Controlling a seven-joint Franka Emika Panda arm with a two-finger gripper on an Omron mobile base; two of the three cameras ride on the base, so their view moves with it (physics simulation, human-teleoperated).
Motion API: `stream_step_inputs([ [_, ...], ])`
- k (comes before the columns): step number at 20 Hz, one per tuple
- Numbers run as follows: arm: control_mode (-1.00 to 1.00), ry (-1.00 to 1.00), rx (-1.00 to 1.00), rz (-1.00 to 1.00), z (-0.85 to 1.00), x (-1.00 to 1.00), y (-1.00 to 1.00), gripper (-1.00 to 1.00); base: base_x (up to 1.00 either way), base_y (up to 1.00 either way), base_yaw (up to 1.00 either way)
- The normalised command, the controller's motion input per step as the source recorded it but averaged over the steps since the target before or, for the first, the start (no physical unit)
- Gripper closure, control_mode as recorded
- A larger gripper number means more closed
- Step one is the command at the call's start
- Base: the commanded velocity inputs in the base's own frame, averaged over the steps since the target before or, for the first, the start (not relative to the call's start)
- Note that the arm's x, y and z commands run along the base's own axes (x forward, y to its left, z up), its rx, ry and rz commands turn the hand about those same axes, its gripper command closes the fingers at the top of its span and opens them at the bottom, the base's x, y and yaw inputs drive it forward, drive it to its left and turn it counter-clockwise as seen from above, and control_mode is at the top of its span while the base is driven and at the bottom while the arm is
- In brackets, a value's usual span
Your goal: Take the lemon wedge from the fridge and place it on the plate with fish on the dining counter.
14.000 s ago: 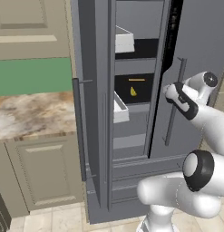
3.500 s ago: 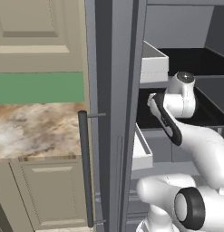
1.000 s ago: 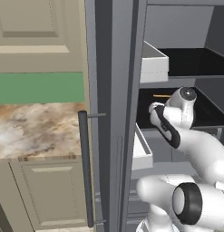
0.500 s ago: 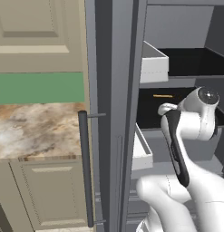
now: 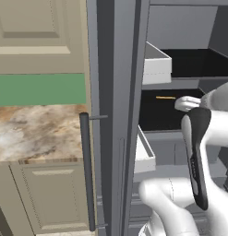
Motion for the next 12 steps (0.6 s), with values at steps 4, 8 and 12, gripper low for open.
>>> stream_step_inputs([
  [4,-1.0,-0.01,0.0,0.0,0.02,-0.19,0.01,1.0,0.0,0.0,0.0],
  [8,1.0,0.0,0.0,0.0,0.0,0.0,0.0,1.0,-1.0,-0.02,0.17],
  [12,1.0,0.0,0.0,0.0,0.0,0.0,0.0,1.0,-1.0,-0.09,0.53],
])
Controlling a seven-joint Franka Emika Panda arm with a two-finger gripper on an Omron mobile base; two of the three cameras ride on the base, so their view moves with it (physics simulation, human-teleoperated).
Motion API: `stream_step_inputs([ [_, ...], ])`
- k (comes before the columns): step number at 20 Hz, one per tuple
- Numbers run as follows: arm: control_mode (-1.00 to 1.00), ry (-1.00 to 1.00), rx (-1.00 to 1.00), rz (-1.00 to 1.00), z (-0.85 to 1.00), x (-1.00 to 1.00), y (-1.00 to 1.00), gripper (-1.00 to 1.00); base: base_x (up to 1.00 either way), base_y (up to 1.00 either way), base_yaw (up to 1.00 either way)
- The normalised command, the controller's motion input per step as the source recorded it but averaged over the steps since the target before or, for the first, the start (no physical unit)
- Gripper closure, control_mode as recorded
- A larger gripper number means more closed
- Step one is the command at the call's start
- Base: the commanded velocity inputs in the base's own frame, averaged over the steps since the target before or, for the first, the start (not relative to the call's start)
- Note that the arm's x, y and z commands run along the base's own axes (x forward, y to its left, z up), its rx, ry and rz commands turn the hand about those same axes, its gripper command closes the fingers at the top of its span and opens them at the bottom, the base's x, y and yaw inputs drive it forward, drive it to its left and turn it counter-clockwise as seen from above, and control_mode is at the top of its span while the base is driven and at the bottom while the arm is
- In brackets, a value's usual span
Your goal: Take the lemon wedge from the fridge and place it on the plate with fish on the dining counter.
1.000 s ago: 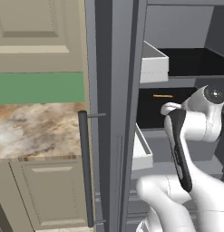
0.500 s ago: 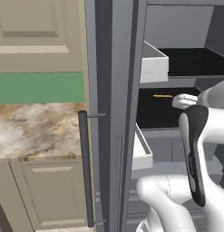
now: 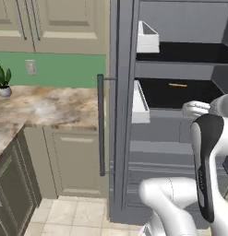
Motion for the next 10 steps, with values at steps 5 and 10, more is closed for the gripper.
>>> stream_step_inputs([
  [5,1.0,0.0,0.0,0.0,0.0,0.0,0.0,1.0,-0.8,-0.18,0.77],
  [10,1.0,0.0,0.0,0.0,0.0,0.0,0.0,1.0,-0.3,-0.01,0.91],
])
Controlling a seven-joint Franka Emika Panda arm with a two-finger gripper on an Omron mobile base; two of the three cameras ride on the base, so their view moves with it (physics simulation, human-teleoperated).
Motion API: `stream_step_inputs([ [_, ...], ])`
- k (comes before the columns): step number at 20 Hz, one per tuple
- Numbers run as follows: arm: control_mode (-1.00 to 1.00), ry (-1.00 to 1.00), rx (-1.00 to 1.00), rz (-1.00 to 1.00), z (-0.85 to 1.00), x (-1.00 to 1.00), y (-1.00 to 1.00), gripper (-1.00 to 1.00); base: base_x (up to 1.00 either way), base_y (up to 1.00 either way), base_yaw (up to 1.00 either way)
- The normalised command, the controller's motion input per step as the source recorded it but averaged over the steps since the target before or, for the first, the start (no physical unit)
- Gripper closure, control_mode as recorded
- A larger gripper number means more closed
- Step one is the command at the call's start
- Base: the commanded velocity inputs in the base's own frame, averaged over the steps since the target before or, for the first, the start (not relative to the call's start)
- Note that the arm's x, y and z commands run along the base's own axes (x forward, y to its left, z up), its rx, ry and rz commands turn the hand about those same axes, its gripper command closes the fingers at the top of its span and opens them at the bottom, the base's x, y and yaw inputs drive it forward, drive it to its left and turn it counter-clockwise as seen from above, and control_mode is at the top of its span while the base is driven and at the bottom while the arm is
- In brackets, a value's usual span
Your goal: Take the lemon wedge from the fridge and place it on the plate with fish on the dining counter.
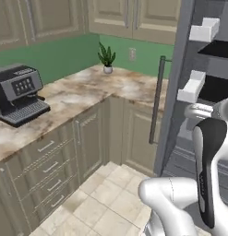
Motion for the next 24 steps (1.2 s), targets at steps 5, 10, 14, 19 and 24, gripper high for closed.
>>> stream_step_inputs([
  [5,1.0,0.0,0.0,0.0,0.0,0.0,0.0,1.0,-0.05,0.0,1.0],
  [10,1.0,0.0,0.0,0.0,0.0,0.0,0.0,1.0,-0.04,0.0,1.0],
  [14,1.0,0.0,0.0,0.0,0.0,0.0,0.0,1.0,-0.04,0.0,1.0],
  [19,1.0,0.0,0.0,0.0,0.0,0.0,0.0,1.0,-0.04,0.0,1.0],
  [24,1.0,0.0,0.0,0.0,0.0,0.0,0.0,1.0,-0.04,0.0,1.0],
])
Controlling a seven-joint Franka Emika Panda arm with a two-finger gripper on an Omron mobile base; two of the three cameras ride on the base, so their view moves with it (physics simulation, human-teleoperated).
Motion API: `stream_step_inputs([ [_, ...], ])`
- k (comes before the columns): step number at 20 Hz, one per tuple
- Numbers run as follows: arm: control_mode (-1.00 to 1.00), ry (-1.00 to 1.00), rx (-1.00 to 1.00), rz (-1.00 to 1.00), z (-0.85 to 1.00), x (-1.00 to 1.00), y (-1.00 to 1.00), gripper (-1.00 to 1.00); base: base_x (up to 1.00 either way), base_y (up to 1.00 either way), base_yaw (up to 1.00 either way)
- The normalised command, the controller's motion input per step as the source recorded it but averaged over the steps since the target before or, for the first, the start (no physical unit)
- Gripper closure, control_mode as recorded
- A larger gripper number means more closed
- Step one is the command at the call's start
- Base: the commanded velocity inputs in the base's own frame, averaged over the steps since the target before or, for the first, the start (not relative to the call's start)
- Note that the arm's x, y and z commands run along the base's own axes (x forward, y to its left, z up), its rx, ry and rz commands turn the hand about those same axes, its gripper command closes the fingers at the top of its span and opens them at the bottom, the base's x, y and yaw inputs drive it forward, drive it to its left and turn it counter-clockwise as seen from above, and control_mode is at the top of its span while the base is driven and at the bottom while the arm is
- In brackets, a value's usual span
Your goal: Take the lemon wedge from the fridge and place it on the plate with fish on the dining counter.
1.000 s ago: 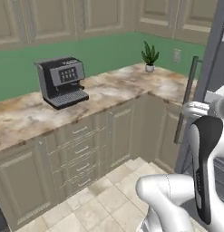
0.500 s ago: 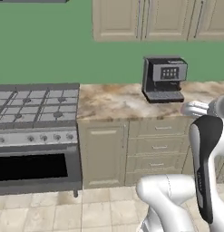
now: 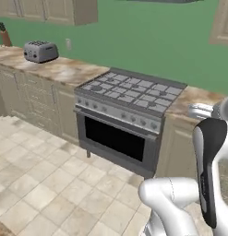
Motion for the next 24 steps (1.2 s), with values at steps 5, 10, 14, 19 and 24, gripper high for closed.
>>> stream_step_inputs([
  [5,1.0,0.0,0.0,0.0,0.0,0.0,0.0,1.0,-0.04,0.0,1.0],
  [10,1.0,0.0,0.0,0.0,0.0,0.0,0.0,1.0,-0.06,0.0,1.0],
  [14,1.0,0.0,0.0,0.0,0.0,0.0,0.0,1.0,-0.14,0.07,0.97],
  [19,1.0,0.0,0.0,0.0,0.0,0.0,0.0,1.0,-0.33,0.59,0.81],
  [24,1.0,0.0,0.0,0.0,0.0,0.0,0.0,1.0,-0.54,0.91,0.61],
])
